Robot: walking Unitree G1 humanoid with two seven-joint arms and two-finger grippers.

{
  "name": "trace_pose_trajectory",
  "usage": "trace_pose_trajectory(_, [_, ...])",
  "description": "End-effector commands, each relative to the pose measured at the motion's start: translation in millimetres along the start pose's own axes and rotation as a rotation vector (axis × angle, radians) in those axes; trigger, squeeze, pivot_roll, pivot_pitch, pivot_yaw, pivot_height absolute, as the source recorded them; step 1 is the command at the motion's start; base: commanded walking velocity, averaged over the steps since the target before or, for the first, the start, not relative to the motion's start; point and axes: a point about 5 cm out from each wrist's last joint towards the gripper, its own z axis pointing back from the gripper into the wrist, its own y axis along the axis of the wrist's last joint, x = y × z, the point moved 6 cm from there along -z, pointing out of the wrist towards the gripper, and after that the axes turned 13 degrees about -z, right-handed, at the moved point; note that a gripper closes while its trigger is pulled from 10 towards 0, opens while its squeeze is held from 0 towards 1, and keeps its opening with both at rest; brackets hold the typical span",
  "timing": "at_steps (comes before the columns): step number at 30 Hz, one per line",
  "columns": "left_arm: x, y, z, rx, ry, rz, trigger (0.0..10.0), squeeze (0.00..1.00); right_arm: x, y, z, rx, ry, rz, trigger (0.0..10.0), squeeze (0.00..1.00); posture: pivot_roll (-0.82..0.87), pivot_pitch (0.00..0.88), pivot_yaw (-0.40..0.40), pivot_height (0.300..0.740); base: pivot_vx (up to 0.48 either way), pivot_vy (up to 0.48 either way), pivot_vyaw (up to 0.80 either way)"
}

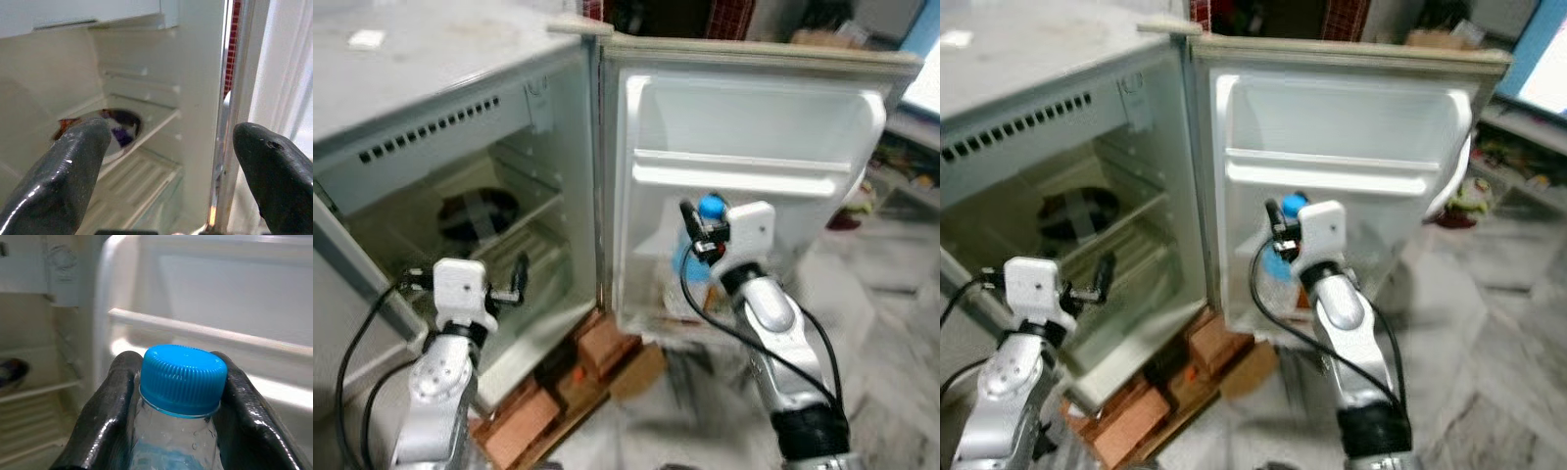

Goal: Restocking fridge

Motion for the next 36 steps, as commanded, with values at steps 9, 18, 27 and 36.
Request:
trace_pose_trajectory(9, [-5.1, 0.4, -1.9, -0.008, 0.012, -0.009, 10.0, 0.00, -6.4, 5.0, -2.2, 0.020, 0.008, -0.033, 10.0, 0.00, 0.09, 0.027, -0.073, 0.740, 0.000, 0.000, 0.00])
trace_pose_trajectory(18, [-8.1, -1.0, -3.2, -0.023, 0.014, -0.015, 10.0, 0.00, -8.5, 3.3, 1.3, 0.019, -0.003, -0.041, 10.0, 0.00, 0.09, 0.059, -0.040, 0.726, 0.000, 0.000, 0.00])
trace_pose_trajectory(27, [-7.8, 5.8, -11.2, -0.008, -0.009, -0.024, 10.0, 0.00, -13.8, 5.5, -1.3, 0.028, 0.009, -0.038, 10.0, 0.00, 0.08, 0.085, -0.036, 0.676, 0.000, 0.000, 0.00])
trace_pose_trajectory(36, [-6.3, 8.6, -10.6, 0.004, -0.022, -0.015, 10.0, 0.00, -8.4, -0.9, 1.7, 0.012, -0.012, -0.040, 10.0, 0.00, 0.09, 0.072, -0.049, 0.672, 0.000, 0.000, 0.00])
